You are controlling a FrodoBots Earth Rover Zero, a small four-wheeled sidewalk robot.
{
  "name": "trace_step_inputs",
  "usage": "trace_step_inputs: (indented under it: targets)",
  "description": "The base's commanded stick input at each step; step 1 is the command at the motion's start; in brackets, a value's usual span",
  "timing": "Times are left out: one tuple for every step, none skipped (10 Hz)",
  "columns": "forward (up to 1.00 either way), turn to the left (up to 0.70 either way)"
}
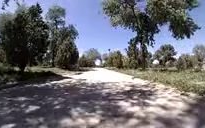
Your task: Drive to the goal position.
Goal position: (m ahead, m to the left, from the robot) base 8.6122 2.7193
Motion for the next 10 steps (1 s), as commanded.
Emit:
trace_step_inputs:
  targets:
    - [0.7,0.01]
    - [0.7,0.02]
    - [0.7,0.04]
    - [0.7,0.18]
    - [0.7,0.3]
    - [0.7,0.09]
    - [0.7,0.01]
    - [0.7,0.01]
    - [0.7,0.01]
    - [0.7,0.01]
